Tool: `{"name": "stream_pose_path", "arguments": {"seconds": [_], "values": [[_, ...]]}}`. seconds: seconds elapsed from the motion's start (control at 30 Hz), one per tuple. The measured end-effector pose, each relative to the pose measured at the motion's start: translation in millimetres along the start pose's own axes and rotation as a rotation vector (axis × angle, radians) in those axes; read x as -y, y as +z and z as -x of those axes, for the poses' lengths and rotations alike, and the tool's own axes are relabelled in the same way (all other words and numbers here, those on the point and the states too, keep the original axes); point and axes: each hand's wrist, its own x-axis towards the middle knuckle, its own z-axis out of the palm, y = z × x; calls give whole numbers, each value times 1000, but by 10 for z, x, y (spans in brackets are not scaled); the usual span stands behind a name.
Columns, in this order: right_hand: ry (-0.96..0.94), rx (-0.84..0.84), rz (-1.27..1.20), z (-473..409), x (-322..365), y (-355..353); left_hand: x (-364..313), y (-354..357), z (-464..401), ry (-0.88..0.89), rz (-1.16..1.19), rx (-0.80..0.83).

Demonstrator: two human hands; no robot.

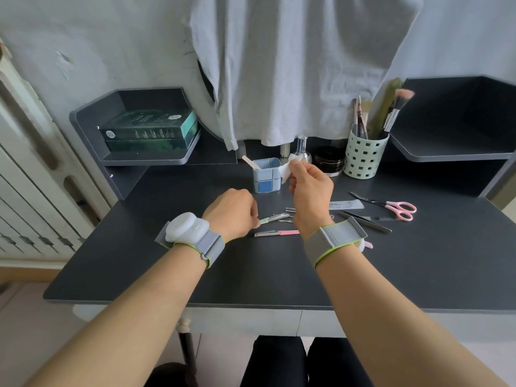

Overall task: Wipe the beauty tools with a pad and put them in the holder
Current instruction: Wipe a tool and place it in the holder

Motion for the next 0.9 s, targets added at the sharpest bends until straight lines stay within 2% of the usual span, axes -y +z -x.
{"name": "stream_pose_path", "arguments": {"seconds": [0.33,0.73,0.9], "values": [[-3,2,-13,18,-1,-38,-23,67,52,10,-55,-41],[7,-3,-17,14,-28,-14,-51,-4,86,-13,9,-26],[1,-15,-30,-35,-56,-50,-92,-98,114,5,44,-99]]}}
